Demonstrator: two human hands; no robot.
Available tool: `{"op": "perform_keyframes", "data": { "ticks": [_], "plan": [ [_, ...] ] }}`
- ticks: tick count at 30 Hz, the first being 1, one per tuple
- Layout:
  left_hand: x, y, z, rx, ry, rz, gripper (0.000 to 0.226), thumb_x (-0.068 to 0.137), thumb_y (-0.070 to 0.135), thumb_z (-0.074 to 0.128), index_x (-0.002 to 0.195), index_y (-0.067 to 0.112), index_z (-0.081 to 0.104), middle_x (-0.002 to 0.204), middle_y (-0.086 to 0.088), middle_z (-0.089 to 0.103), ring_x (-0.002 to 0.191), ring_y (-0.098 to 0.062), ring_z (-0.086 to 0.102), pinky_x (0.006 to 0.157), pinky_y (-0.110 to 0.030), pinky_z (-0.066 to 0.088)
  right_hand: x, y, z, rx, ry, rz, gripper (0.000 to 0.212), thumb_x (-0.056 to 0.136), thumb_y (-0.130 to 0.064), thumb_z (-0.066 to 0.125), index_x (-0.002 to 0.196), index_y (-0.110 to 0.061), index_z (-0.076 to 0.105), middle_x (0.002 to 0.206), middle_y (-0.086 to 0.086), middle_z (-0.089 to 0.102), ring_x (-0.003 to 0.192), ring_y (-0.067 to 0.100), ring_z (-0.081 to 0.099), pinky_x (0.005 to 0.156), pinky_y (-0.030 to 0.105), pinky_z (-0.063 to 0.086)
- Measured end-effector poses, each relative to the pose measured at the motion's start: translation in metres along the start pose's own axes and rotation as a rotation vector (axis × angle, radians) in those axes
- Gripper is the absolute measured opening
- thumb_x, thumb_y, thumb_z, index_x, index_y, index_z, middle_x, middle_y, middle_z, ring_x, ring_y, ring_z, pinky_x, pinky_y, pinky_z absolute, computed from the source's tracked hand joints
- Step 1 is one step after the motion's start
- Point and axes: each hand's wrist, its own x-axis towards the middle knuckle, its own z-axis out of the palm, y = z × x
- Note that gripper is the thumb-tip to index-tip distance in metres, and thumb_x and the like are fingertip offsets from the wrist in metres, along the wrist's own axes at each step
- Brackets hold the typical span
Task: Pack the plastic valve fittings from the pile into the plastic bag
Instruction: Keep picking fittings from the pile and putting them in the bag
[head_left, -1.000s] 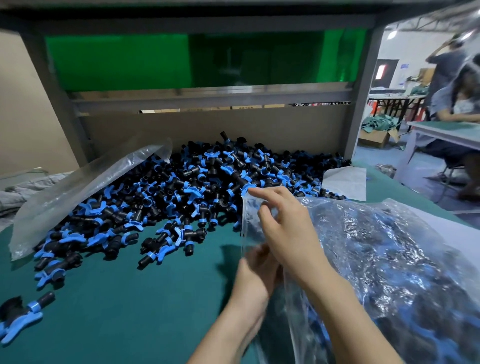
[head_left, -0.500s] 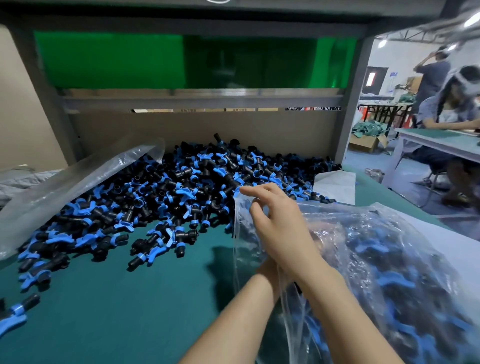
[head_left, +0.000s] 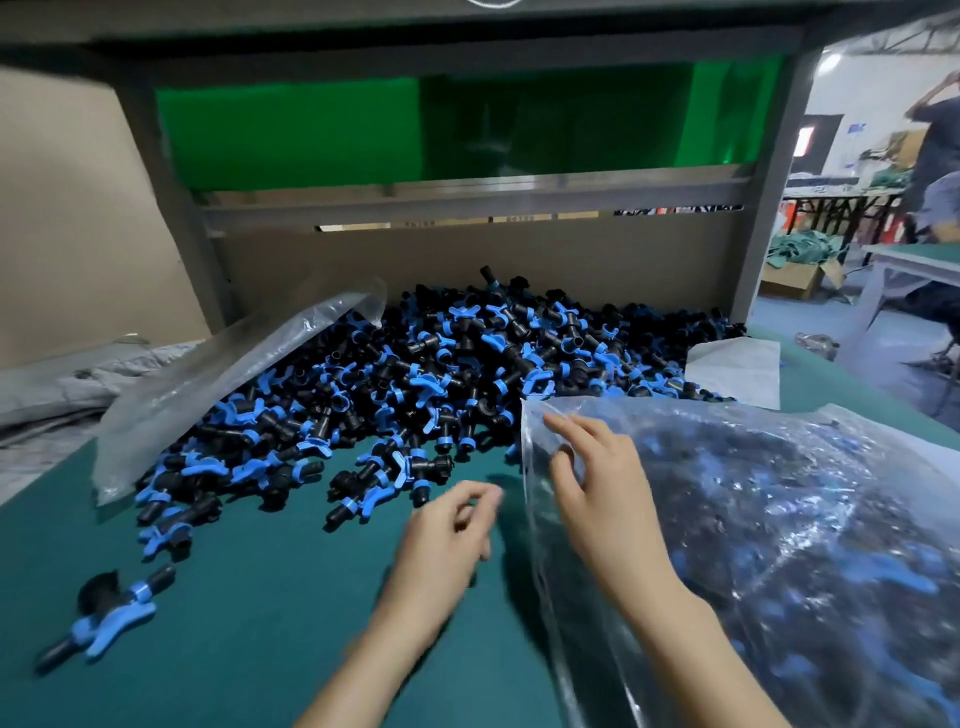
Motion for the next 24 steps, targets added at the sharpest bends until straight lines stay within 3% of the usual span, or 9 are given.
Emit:
{"op": "perform_keyframes", "data": {
  "ticks": [4, 9, 12, 15, 18, 21, 24],
  "plan": [
    [0.0, -0.036, -0.027, 0.46, 0.3, -0.08, 0.024, 0.098, 0.051, 0.04, 0.094, 0.035, 0.057, 0.055, 0.011, 0.057, 0.051, -0.01, 0.055, 0.051, -0.031, 0.044, -0.01, 0.016, 0.013, -0.065, -0.106, 0.031, 0.037, 0.096, -0.011, 0.05, 0.13, -0.021, 0.061, 0.125, -0.007, 0.06, 0.104, 0.009, 0.035, 0.09, 0.017, 0.028],
    [0.017, -0.031, -0.02, 0.745, 0.286, -0.169, 0.041, 0.096, 0.062, 0.038, 0.113, 0.027, 0.05, 0.083, 0.011, 0.067, 0.071, -0.013, 0.065, 0.054, -0.028, 0.042, -0.015, 0.024, 0.014, -0.097, -0.177, 0.061, 0.037, 0.097, -0.013, 0.049, 0.129, -0.026, 0.061, 0.124, -0.013, 0.057, 0.106, 0.008, 0.035, 0.089, 0.017, 0.029],
    [0.023, -0.03, -0.017, 0.864, 0.282, -0.21, 0.042, 0.098, 0.059, 0.038, 0.112, 0.022, 0.053, 0.087, 0.007, 0.069, 0.068, -0.015, 0.066, 0.052, -0.027, 0.041, -0.016, 0.024, 0.014, -0.091, -0.192, 0.061, 0.037, 0.098, -0.014, 0.047, 0.13, -0.027, 0.059, 0.124, -0.017, 0.055, 0.11, 0.007, 0.038, 0.089, 0.017, 0.031],
    [0.024, -0.03, -0.016, 0.846, 0.29, -0.23, 0.033, 0.099, 0.048, 0.04, 0.107, 0.02, 0.054, 0.084, 0.005, 0.068, 0.065, -0.019, 0.065, 0.053, -0.029, 0.044, -0.016, 0.025, 0.013, -0.089, -0.2, 0.058, 0.036, 0.099, -0.016, 0.046, 0.131, -0.028, 0.058, 0.124, -0.018, 0.054, 0.112, 0.006, 0.038, 0.09, 0.017, 0.032],
    [0.02, -0.033, -0.02, 0.63, 0.349, -0.185, 0.023, 0.098, 0.044, 0.043, 0.098, 0.022, 0.051, 0.074, 0.006, 0.064, 0.063, -0.021, 0.06, 0.056, -0.032, 0.048, -0.017, 0.025, 0.013, -0.099, -0.204, 0.063, 0.037, 0.1, -0.019, 0.044, 0.133, -0.028, 0.056, 0.125, -0.019, 0.052, 0.113, 0.006, 0.038, 0.089, 0.018, 0.034],
    [0.013, -0.033, -0.022, 0.301, 0.333, -0.103, 0.023, 0.097, 0.051, 0.04, 0.088, 0.033, 0.049, 0.055, 0.01, 0.053, 0.051, -0.01, 0.049, 0.049, -0.032, 0.037, -0.018, 0.024, 0.013, -0.096, -0.196, 0.066, 0.036, 0.1, -0.021, 0.043, 0.133, -0.027, 0.056, 0.124, -0.019, 0.052, 0.111, 0.006, 0.039, 0.088, 0.019, 0.035],
    [0.004, -0.028, -0.017, 0.088, 0.316, -0.029, 0.038, 0.093, 0.063, 0.031, 0.081, 0.031, 0.048, 0.066, 0.006, 0.058, 0.059, -0.011, 0.053, 0.055, -0.04, 0.043, -0.018, 0.024, 0.013, -0.075, -0.184, 0.071, 0.035, 0.1, -0.024, 0.043, 0.132, -0.026, 0.057, 0.123, -0.018, 0.053, 0.11, 0.006, 0.039, 0.09, 0.02, 0.036]
  ]
}}
